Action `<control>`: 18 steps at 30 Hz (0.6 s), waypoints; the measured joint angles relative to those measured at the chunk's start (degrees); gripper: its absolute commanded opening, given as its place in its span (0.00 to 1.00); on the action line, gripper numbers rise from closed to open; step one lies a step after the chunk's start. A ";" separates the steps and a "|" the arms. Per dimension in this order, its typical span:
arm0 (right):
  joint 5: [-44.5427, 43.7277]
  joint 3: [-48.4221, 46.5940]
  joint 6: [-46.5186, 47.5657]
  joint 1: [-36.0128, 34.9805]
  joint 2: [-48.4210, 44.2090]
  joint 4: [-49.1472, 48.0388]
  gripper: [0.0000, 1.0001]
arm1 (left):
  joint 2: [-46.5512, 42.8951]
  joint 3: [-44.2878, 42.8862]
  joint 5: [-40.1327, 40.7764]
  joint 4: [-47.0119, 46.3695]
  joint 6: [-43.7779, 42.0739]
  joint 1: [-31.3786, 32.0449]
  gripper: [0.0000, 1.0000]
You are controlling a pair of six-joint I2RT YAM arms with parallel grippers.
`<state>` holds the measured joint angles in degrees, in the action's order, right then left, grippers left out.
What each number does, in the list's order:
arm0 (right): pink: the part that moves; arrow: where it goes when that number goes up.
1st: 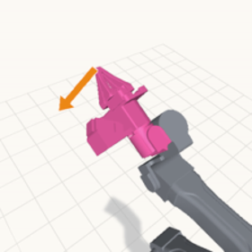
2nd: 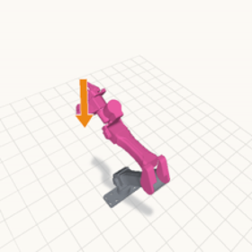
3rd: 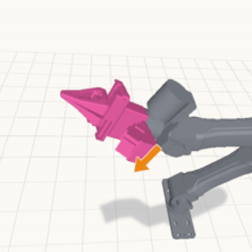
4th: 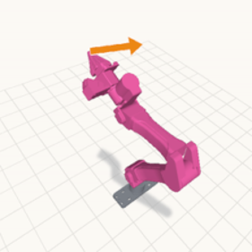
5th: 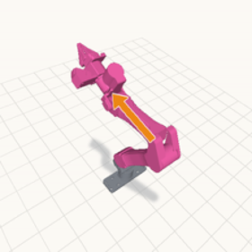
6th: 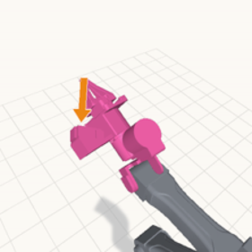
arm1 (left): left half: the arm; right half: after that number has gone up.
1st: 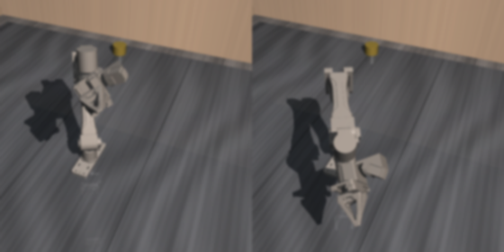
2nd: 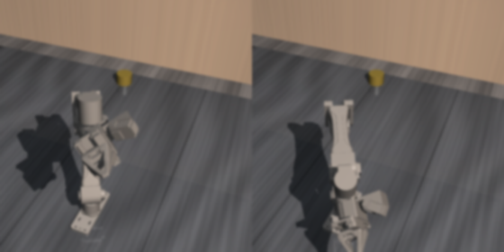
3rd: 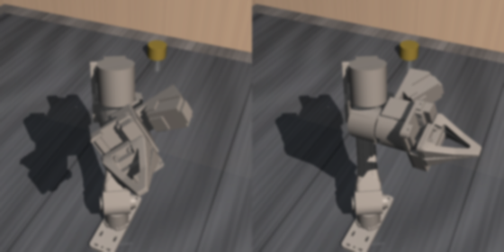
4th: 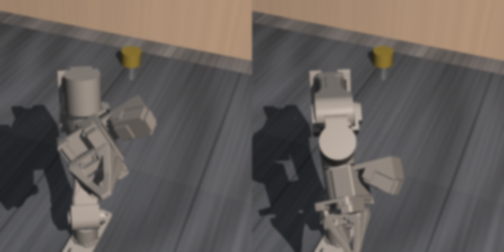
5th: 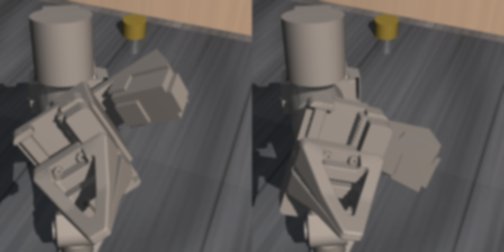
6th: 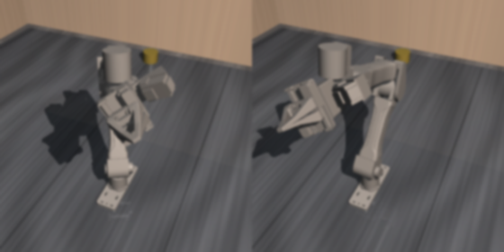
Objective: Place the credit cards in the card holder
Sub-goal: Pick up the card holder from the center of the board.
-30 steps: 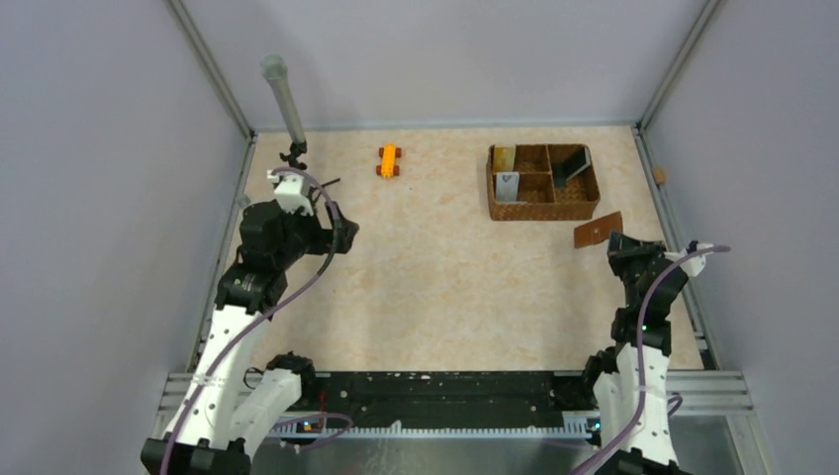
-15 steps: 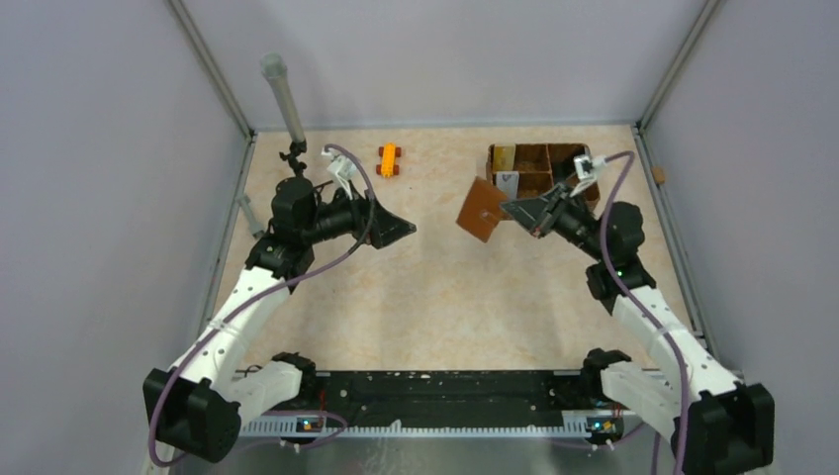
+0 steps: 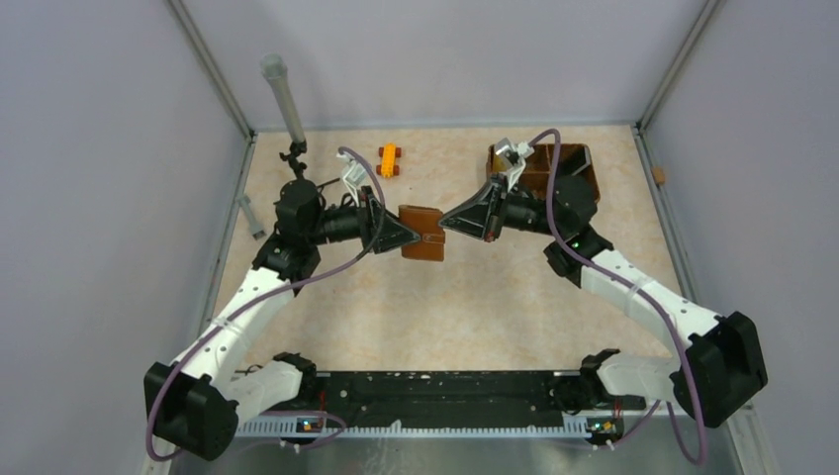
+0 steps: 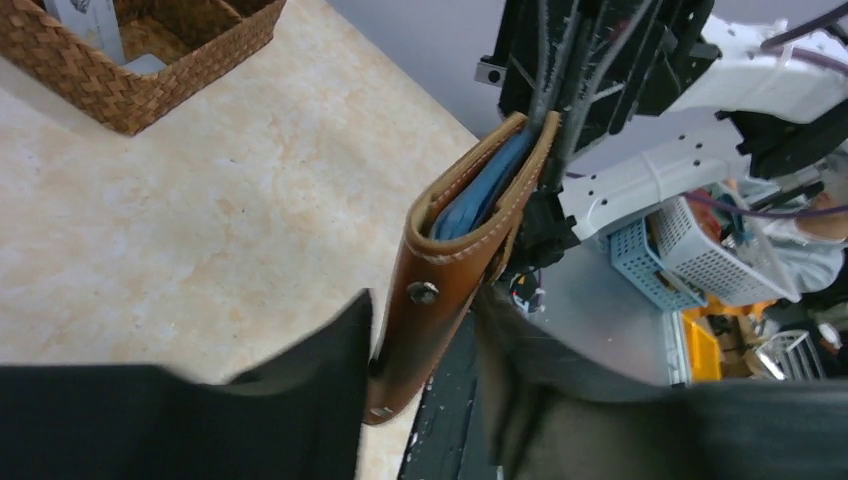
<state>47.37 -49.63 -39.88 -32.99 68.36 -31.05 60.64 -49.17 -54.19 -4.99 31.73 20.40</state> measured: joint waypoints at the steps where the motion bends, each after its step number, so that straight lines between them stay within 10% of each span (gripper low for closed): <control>1: -0.28 0.00 0.46 -0.02 0.15 0.42 0.00 | -0.13 0.04 -0.61 -0.37 -0.11 0.15 0.19; 4: -1.70 -0.02 1.99 0.02 0.31 2.23 0.00 | -0.66 0.11 -2.38 -0.90 -0.48 0.37 0.00; 9: -5.07 -3.45 7.56 -0.02 0.35 11.65 0.79 | -1.14 0.22 -2.86 -0.57 -1.40 0.44 0.00; 13: -9.42 -5.16 14.84 -0.02 -1.60 20.24 0.84 | -0.44 -0.44 -1.64 4.00 -4.02 0.46 0.00; 18: -9.35 -5.25 20.35 -0.42 -4.87 26.34 0.64 | 5.90 -5.01 -0.26 13.09 -7.78 0.48 0.00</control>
<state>38.02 -54.87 -19.53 -33.41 63.48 -4.71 66.54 -54.17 -54.46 8.10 23.94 20.88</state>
